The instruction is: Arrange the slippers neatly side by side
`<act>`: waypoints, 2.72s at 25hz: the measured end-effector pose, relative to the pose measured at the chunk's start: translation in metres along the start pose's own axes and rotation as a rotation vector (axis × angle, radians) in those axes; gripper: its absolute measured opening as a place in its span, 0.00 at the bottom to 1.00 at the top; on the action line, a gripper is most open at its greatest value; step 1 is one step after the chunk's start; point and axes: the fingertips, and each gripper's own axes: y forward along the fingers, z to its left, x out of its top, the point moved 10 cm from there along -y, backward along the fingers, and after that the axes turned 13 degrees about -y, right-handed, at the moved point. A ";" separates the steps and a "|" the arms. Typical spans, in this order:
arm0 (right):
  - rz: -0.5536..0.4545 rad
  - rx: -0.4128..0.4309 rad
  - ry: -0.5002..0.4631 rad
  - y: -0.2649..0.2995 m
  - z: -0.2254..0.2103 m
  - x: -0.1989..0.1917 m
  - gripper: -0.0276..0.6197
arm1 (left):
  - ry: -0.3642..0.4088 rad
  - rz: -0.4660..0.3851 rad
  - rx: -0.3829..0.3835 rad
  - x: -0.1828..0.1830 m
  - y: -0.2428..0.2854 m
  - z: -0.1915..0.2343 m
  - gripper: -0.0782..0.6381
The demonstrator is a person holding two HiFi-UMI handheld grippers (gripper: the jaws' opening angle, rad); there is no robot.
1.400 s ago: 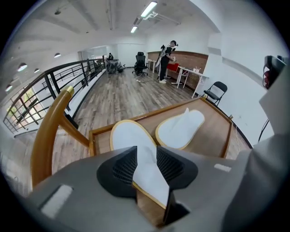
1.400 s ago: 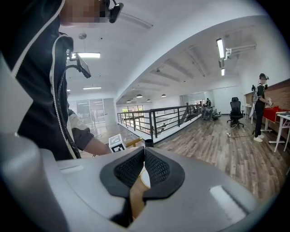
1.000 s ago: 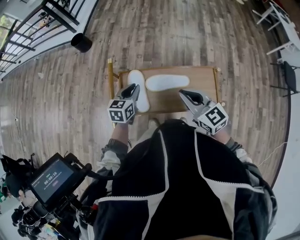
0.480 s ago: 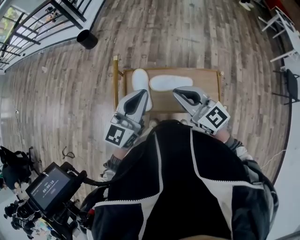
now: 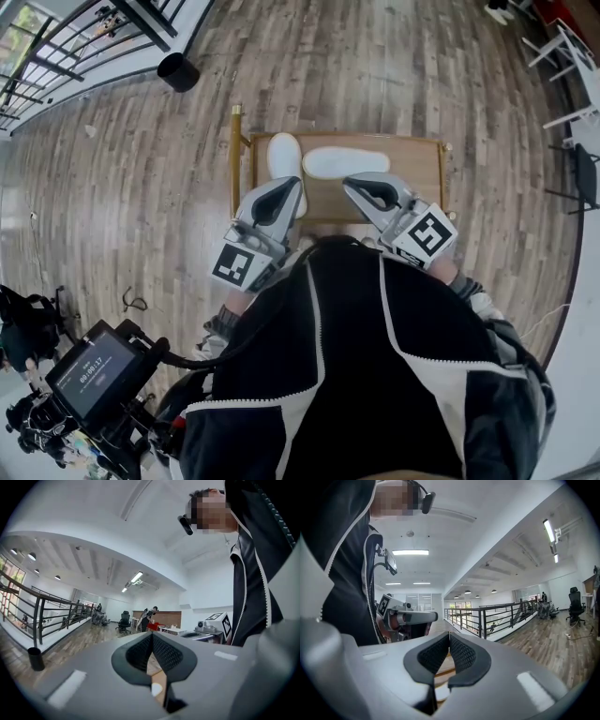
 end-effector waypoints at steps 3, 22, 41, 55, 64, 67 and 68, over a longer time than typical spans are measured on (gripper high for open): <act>0.064 0.011 0.008 0.003 -0.005 -0.015 0.08 | -0.007 0.019 0.006 -0.003 0.001 0.001 0.13; 0.850 0.208 -0.063 0.093 -0.077 -0.224 0.45 | -0.024 0.063 0.024 -0.015 -0.003 0.007 0.13; 1.106 0.273 -0.092 0.119 -0.089 -0.281 0.09 | -0.021 0.080 0.153 -0.018 -0.040 0.009 0.13; 0.991 0.214 -0.034 0.105 -0.089 -0.259 0.09 | -0.039 0.076 0.104 -0.020 -0.028 0.011 0.13; 0.647 0.001 -0.015 0.065 -0.082 -0.154 0.09 | -0.057 0.065 0.030 -0.020 -0.003 0.013 0.13; 0.461 -0.099 0.042 0.038 -0.067 -0.101 0.09 | -0.061 0.061 0.018 -0.021 -0.002 0.011 0.13; 0.397 -0.131 0.045 0.030 -0.059 -0.083 0.09 | -0.064 0.062 0.014 -0.021 -0.002 0.010 0.13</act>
